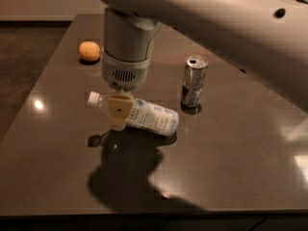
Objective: Knock blue plastic bottle over
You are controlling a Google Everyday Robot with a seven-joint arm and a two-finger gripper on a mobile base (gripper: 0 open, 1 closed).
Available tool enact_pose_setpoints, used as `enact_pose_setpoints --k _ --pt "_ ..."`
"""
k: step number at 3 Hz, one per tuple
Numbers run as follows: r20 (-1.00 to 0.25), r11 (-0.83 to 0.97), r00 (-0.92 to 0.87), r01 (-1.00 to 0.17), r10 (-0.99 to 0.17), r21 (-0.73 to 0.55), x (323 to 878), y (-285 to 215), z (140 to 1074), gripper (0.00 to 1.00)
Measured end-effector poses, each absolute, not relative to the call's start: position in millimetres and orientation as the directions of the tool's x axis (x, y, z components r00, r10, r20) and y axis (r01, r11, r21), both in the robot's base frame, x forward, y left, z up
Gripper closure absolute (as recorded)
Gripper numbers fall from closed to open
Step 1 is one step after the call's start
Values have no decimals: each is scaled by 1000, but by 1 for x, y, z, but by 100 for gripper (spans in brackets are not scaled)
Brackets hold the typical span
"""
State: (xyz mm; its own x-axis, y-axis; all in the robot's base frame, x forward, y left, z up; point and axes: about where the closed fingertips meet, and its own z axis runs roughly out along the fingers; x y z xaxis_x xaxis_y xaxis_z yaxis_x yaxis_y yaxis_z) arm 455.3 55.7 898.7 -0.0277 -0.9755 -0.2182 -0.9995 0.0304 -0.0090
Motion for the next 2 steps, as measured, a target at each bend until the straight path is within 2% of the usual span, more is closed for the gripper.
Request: enact_pose_setpoints --k 1,2 --pt "-240 8 -9 -1000 -971 6 450 75 881 0" --pt "-240 8 -9 -1000 -971 5 450 75 881 0"
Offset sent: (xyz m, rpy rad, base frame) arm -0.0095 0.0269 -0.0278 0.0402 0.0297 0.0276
